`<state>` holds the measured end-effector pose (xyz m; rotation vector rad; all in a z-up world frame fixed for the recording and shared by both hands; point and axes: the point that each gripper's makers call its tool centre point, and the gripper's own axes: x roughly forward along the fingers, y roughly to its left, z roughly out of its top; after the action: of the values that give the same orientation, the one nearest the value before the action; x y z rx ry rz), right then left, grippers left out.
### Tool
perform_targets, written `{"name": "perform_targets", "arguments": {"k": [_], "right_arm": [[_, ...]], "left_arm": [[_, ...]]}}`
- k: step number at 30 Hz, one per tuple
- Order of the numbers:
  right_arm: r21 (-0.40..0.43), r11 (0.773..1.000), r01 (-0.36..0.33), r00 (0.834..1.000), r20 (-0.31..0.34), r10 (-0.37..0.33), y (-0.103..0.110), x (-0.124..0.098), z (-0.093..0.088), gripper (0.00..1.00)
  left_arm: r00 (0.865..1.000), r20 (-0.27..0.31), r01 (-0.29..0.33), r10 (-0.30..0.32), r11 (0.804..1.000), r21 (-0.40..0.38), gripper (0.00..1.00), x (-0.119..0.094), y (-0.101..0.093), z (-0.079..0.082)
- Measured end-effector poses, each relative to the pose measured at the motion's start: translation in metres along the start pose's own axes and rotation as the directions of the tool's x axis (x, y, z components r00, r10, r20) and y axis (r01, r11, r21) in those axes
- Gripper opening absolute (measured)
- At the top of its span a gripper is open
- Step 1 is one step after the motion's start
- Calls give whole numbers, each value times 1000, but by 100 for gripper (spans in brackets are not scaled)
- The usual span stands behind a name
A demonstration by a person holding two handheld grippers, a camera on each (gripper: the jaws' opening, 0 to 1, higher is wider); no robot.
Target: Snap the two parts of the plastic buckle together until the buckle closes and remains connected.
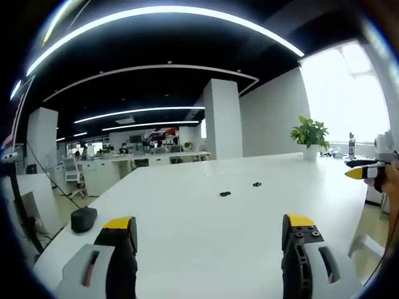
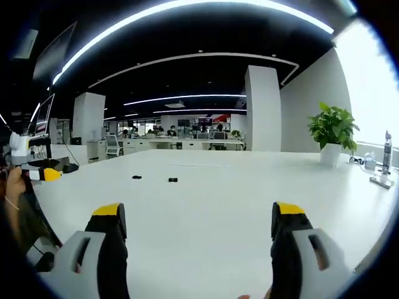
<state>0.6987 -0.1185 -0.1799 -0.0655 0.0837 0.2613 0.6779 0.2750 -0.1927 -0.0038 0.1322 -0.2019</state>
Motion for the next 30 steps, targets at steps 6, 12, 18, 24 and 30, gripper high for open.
{"name": "perform_targets", "arguments": {"k": [6,12,18,24,30], "right_arm": [[19,1000,-9,1000,-4,9,-1,6,-4,97],[11,1000,-17,1000,13,17,-5,21,5,98],[-9,998,-62,998,23,62,-1,34,19,98],[-39,994,-103,994,32,104,6,50,34,99],[-63,987,-145,988,51,148,12,64,48,100]], "left_arm": [[1000,-3,4,-4,1000,-4,98,1,0,-2],[1000,-10,5,-5,1000,-2,98,1,1,-5],[1000,-10,6,-6,1000,-9,98,2,3,-7],[1000,1,10,-10,1000,-18,98,0,5,-7],[1000,6,8,-8,1000,-15,98,-3,6,-6]]}}
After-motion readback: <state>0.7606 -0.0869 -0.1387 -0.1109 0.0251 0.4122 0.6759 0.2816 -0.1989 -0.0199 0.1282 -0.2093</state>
